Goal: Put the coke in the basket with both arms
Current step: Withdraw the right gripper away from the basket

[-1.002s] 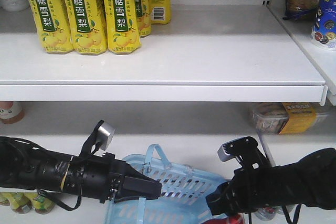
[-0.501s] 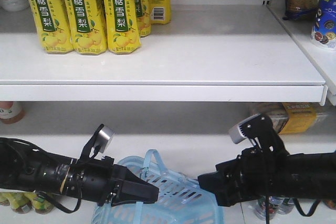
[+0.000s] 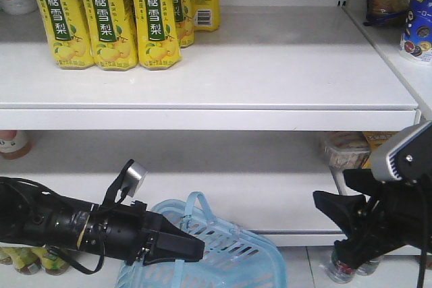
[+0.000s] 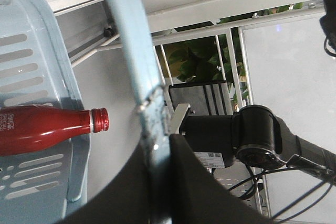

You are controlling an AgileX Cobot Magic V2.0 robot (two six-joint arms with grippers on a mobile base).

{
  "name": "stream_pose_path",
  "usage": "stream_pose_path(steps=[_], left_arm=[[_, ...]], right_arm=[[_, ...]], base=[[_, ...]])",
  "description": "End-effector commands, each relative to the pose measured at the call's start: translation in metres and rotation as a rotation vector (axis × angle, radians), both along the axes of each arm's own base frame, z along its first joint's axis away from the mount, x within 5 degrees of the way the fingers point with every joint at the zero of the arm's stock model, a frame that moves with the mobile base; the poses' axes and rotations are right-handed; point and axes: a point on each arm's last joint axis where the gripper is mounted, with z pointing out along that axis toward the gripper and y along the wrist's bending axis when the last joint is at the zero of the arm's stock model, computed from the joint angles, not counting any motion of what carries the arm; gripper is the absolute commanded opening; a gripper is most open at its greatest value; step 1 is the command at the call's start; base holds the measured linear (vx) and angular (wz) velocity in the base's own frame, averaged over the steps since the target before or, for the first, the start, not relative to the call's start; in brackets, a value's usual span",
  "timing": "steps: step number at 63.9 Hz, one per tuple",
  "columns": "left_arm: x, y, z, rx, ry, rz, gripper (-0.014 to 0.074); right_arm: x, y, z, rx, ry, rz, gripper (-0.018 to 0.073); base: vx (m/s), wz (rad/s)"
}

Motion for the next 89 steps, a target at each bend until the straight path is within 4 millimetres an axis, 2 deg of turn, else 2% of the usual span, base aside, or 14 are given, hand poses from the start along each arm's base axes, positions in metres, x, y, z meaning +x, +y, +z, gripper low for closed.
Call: stream_pose_path(steps=[1, 12, 21, 42, 51, 63, 72, 89], left_arm=[[-0.003, -0.005, 0.041, -0.287, -0.061, -0.06, -0.0006], [-0.003, -0.005, 0.041, -0.287, -0.061, -0.06, -0.0006], [-0.003, -0.005, 0.041, -0.287, -0.061, -0.06, -0.0006], [-0.003, -0.005, 0.041, -0.287, -0.061, -0.06, -0.0006], [-0.003, -0.005, 0.041, -0.287, -0.061, -0.059, -0.0006], [-0.003, -0.005, 0.041, -0.287, -0.061, -0.059, -0.0006], [-0.003, -0.005, 0.041, -0.287, -0.061, -0.059, -0.0006], [-0.003, -0.005, 0.041, -0.287, -0.061, -0.06, -0.0006]], right_arm=[[-0.001, -0.009, 0.015, 0.0, -0.073, -0.093, 0.0416], [-0.009, -0.025, 0.024, -0.059, -0.141, -0.206, 0.0416], [-0.021, -0.035, 0.034, 0.003, -0.179, -0.307, 0.0416], [-0.063, -0.05, 0.052, 0.057, -0.346, -0.33, 0.0416], [-0.08, -0.055, 0.036, 0.084, -0.387, -0.335, 0.0416], [-0.096, -0.061, 0.005, 0.097, -0.401, -0.339, 0.0416], [-0.097, -0.062, -0.021, 0.048, -0.364, -0.34, 0.0416], [-0.093, -0.057, -0.037, 0.121, -0.363, -0.324, 0.0416]], base=[[0.0, 0.0], [0.0, 0.0], [0.0, 0.0], [0.0, 0.0], [0.0, 0.0], [0.0, 0.0], [0.0, 0.0], [0.0, 0.0]])
